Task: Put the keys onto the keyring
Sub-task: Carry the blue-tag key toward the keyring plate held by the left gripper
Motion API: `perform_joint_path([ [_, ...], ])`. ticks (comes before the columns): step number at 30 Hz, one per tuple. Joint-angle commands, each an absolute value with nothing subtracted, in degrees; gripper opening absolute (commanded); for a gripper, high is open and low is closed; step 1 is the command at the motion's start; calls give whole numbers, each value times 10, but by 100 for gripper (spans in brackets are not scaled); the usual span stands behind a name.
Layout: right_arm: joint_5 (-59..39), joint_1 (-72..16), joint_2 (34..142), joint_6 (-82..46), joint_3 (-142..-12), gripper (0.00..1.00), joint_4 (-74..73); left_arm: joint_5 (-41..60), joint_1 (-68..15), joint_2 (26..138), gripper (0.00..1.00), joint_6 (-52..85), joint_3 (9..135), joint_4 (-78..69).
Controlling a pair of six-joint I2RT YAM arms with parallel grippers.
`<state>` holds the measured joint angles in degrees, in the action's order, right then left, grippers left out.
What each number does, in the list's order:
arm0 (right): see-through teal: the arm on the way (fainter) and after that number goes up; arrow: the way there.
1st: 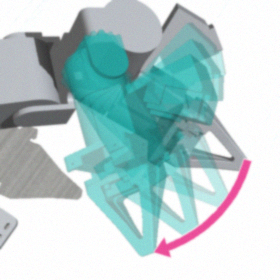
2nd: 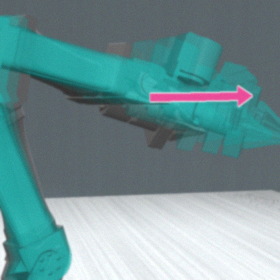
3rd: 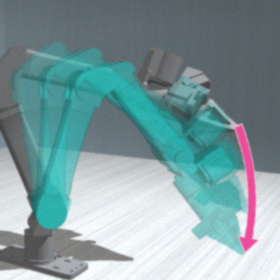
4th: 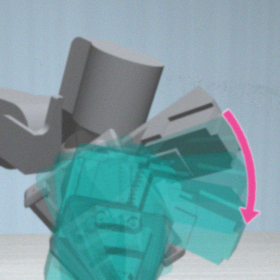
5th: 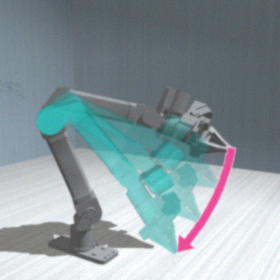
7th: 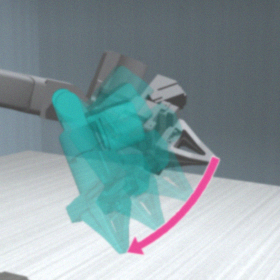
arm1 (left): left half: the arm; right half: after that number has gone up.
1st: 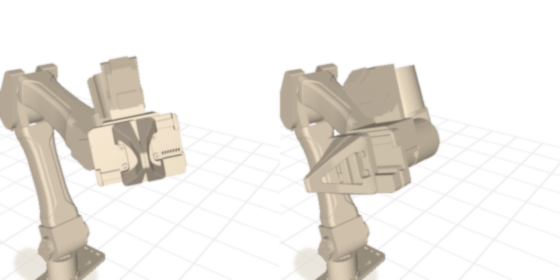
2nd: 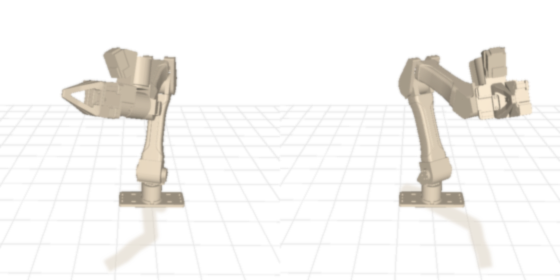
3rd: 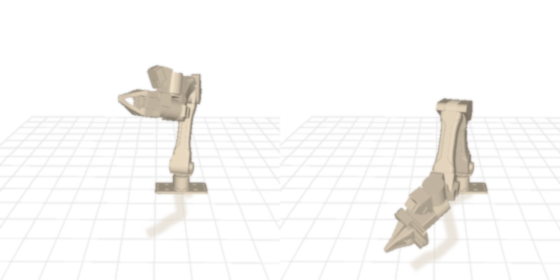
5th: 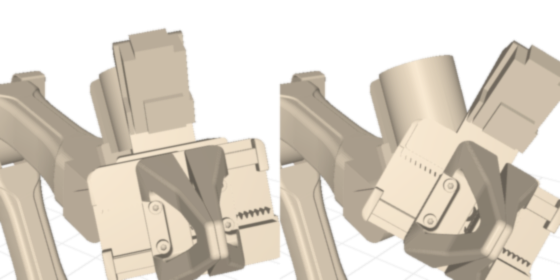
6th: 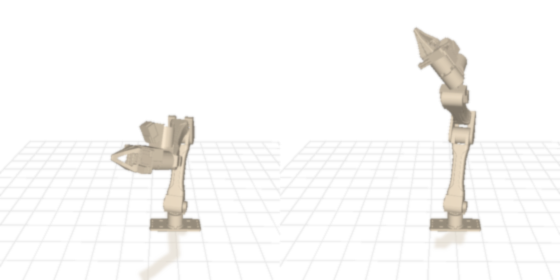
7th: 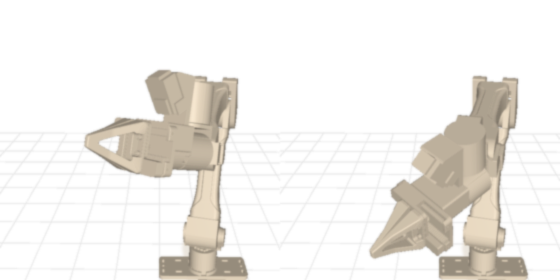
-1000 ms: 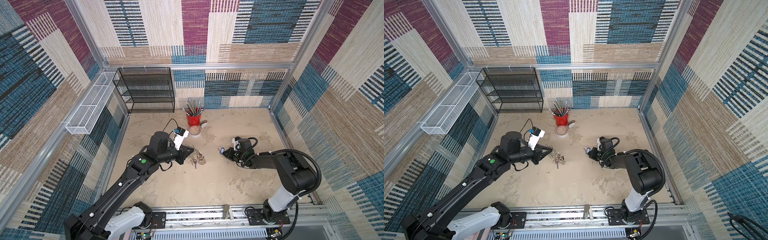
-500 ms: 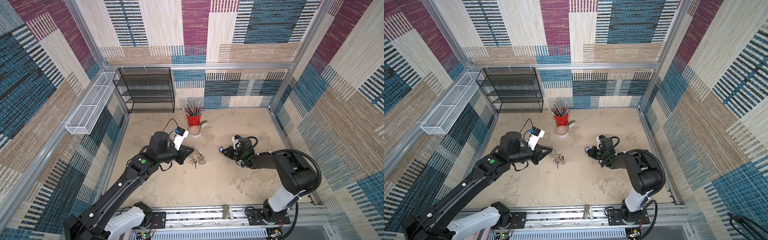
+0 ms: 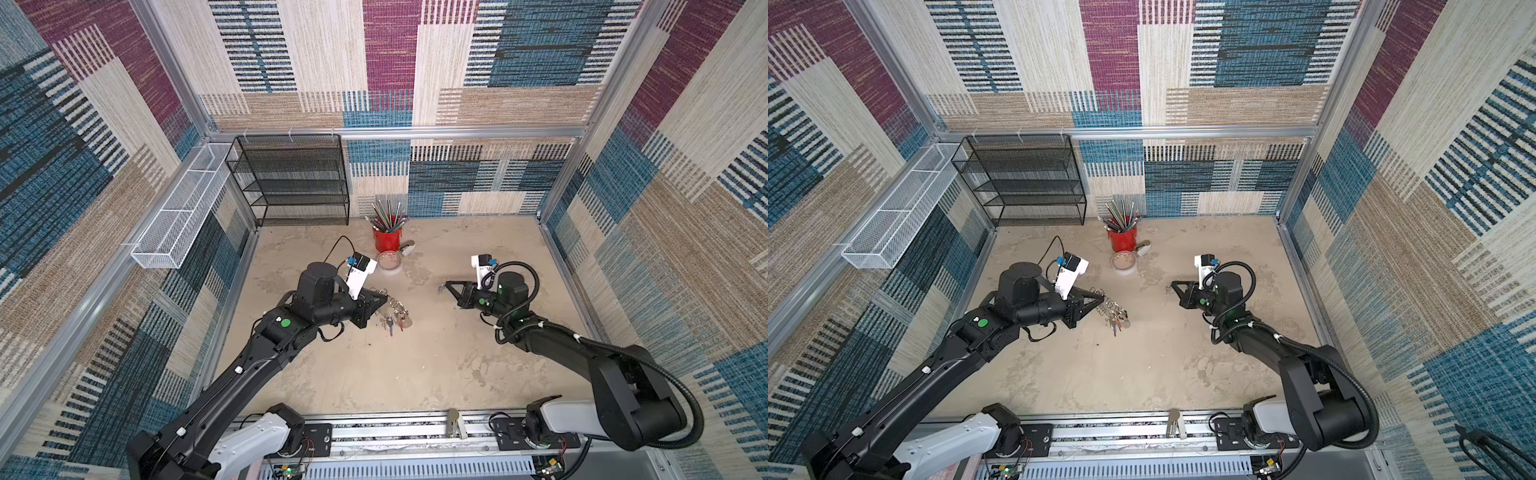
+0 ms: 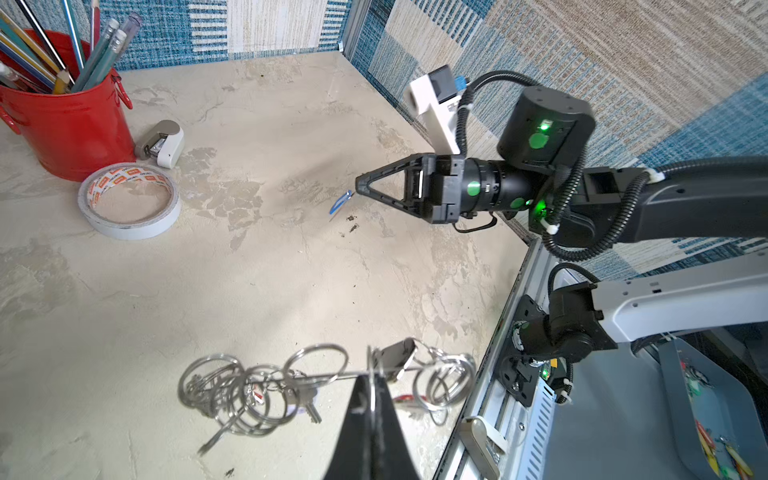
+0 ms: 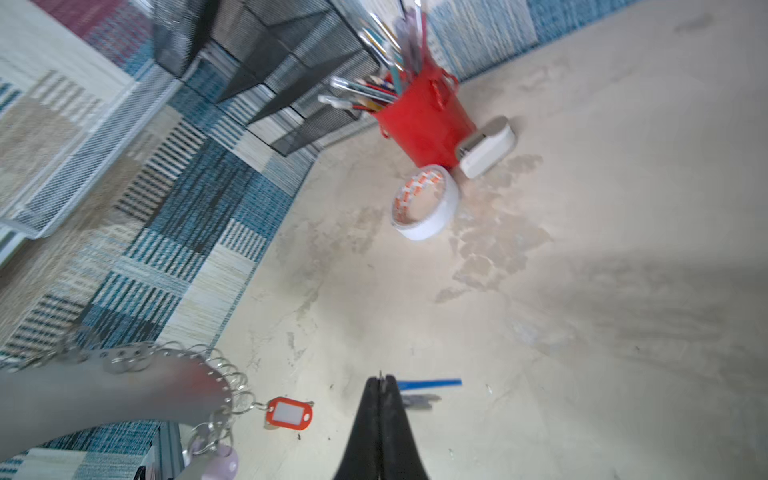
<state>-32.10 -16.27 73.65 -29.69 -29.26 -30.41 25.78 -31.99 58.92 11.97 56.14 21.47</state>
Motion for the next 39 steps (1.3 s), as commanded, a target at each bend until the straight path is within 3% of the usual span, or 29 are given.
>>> perform_joint_path([
  [1, -396, -165, 702, -283, -281, 0, -400, 260, -320, 595, 0, 102, 577, 205],
  [7, -508, -170, 673, -309, -301, 0, -444, 272, -325, 617, 0, 70, 606, 232],
  [13, -547, -202, 664, -298, -340, 0, -417, 258, -343, 636, 0, 48, 634, 248],
  [39, -533, -305, 695, -239, -413, 0, -330, 197, -412, 690, 0, 25, 693, 303],
])
